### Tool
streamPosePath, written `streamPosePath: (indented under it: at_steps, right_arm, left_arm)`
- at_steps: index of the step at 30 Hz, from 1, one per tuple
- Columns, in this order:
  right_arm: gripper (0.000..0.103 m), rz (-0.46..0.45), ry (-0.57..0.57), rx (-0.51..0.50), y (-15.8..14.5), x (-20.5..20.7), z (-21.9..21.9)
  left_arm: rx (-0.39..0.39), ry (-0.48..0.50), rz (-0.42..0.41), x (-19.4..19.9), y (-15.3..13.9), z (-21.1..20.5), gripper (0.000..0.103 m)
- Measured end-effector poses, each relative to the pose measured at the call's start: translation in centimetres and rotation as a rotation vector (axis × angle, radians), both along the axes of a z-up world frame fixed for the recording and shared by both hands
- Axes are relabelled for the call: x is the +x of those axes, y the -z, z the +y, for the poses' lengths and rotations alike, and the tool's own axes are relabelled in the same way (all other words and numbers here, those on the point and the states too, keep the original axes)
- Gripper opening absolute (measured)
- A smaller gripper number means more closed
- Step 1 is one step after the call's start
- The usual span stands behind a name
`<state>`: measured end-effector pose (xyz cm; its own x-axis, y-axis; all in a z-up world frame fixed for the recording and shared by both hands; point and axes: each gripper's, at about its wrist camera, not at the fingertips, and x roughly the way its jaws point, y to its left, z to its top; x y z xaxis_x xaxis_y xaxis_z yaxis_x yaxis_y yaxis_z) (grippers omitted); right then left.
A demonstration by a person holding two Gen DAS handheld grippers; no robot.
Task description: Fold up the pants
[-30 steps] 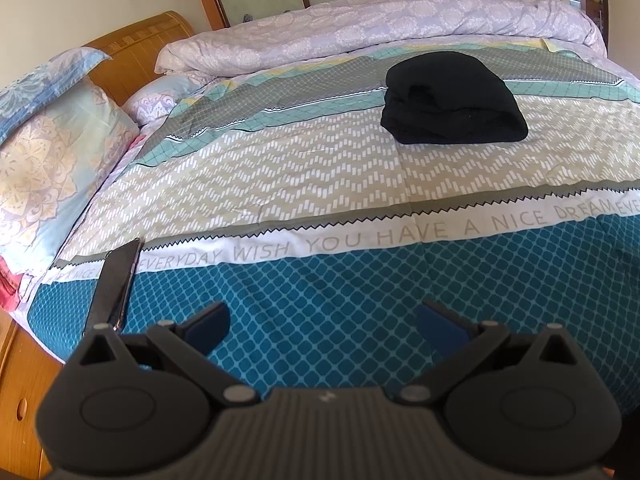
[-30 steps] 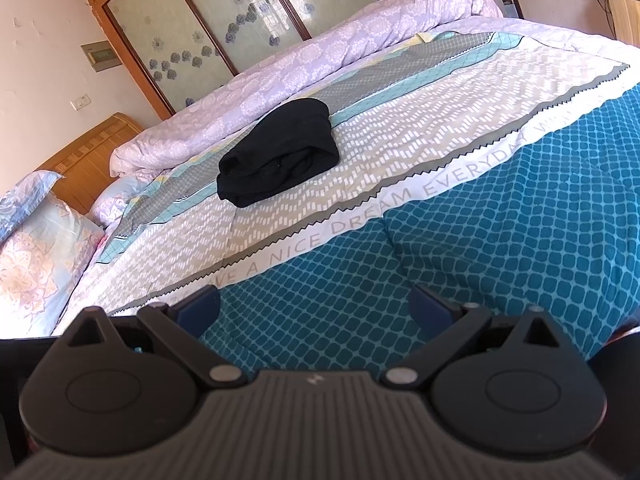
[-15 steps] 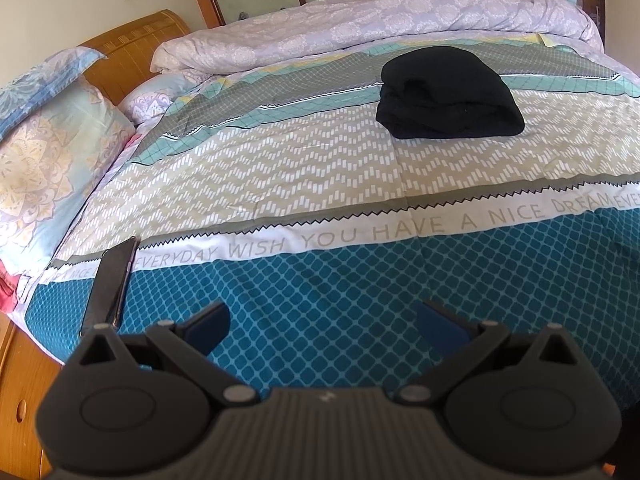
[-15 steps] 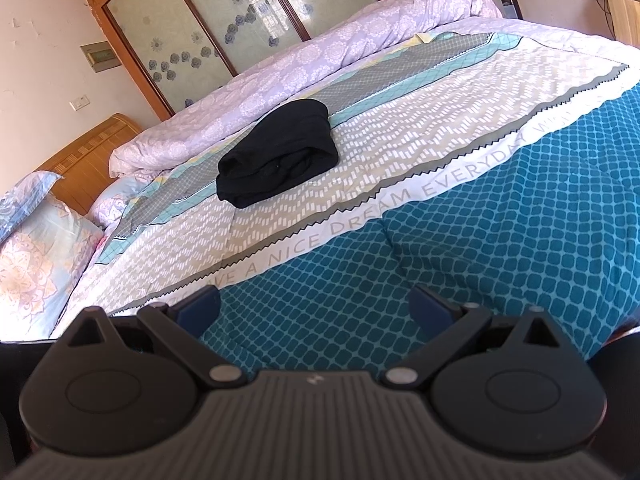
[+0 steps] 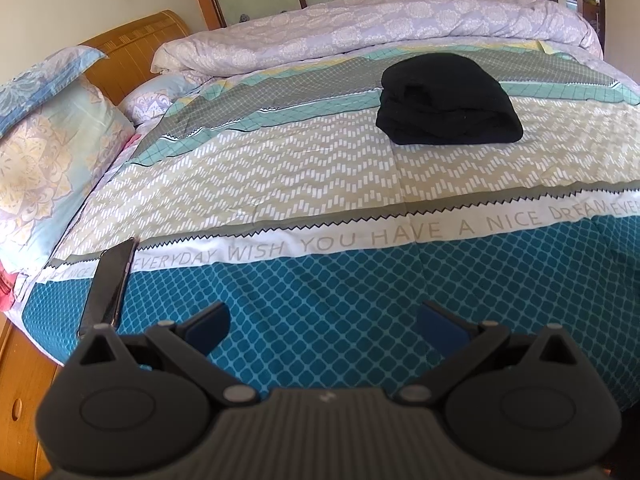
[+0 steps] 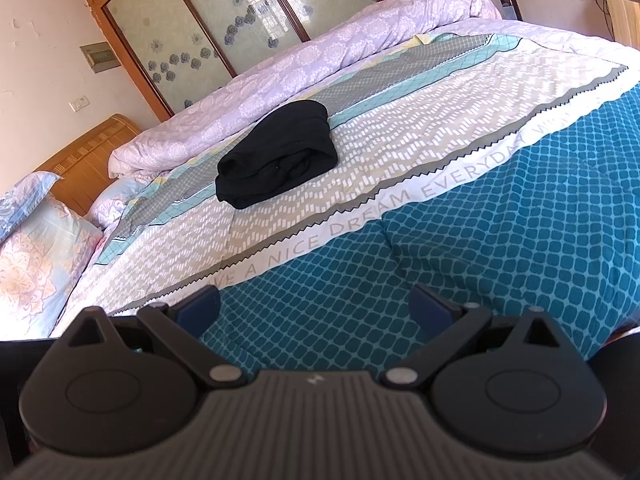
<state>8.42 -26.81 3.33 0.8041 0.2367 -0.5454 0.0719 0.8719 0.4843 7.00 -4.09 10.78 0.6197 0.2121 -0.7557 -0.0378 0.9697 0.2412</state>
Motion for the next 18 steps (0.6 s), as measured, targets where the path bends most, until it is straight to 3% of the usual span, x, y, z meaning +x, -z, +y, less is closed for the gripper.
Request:
streamPosePath:
  at_steps: [8,18]
  right_arm:
    - [0.102,-0.051,0.009,-0.074,-1.3,-0.2,-0.3]
    - [0.102,-0.018,0.066,-0.091,-0.6,0.5,-1.9]
  left_arm:
    - [-0.046,0.053,-0.095,-1.1,-2.3,-0.3,0.103]
    - [-0.118,0.093,-0.079,-0.6,-1.8,-0.6,0.103]
